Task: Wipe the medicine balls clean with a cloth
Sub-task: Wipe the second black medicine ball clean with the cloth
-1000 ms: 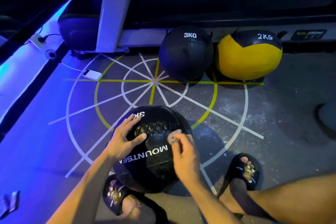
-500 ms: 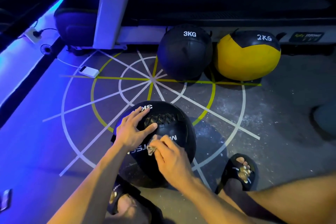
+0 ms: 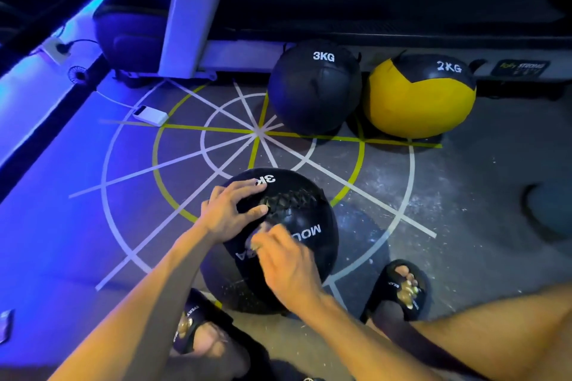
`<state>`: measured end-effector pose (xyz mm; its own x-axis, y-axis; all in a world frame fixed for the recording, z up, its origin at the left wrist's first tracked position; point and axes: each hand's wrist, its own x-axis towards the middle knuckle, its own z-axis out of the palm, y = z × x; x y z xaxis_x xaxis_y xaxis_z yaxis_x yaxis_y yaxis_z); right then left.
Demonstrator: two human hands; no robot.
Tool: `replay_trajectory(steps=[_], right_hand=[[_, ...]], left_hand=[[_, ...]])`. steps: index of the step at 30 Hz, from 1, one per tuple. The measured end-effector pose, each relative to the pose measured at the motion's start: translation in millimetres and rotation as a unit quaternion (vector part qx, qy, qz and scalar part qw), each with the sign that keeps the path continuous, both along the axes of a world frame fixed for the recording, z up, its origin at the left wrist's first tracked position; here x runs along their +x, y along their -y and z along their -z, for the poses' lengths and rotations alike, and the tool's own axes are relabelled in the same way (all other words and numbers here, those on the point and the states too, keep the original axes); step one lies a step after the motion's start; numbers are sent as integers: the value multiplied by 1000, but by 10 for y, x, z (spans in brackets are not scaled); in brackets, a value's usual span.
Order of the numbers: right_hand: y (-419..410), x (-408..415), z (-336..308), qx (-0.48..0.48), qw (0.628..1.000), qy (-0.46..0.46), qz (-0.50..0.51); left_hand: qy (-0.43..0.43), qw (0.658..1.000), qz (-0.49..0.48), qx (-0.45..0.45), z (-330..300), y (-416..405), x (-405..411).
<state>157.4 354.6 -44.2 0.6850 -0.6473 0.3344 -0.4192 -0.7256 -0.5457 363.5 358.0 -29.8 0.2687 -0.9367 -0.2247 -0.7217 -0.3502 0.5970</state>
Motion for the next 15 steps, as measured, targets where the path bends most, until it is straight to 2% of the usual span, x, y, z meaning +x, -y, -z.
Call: replay_trajectory(steps=[2,3,5,7,10,12,15], right_hand=[[102,-117,56,-79,989,-66,-108],[214,-185,67,-63,988,-93,-105],[479,-322,129,-15,995,-97,-27],[654,-443,228,38,995,-27,83],[853,-547,272,161,961,59,218],[889,-556,265,219,932,65,283],[606,-398,250,202,930,94,292]], left_hand=[[6,1000,-6,2,6,-22,-20],[6,1000,-11,3,0,-18,-44],[13,1000,-26,10,-43,35,-105],[29,998,-46,16,-81,102,-193],[43,997,-55,23,-97,175,-283],[46,997,-58,24,-78,199,-306],[50,996,-68,22,-74,239,-283]])
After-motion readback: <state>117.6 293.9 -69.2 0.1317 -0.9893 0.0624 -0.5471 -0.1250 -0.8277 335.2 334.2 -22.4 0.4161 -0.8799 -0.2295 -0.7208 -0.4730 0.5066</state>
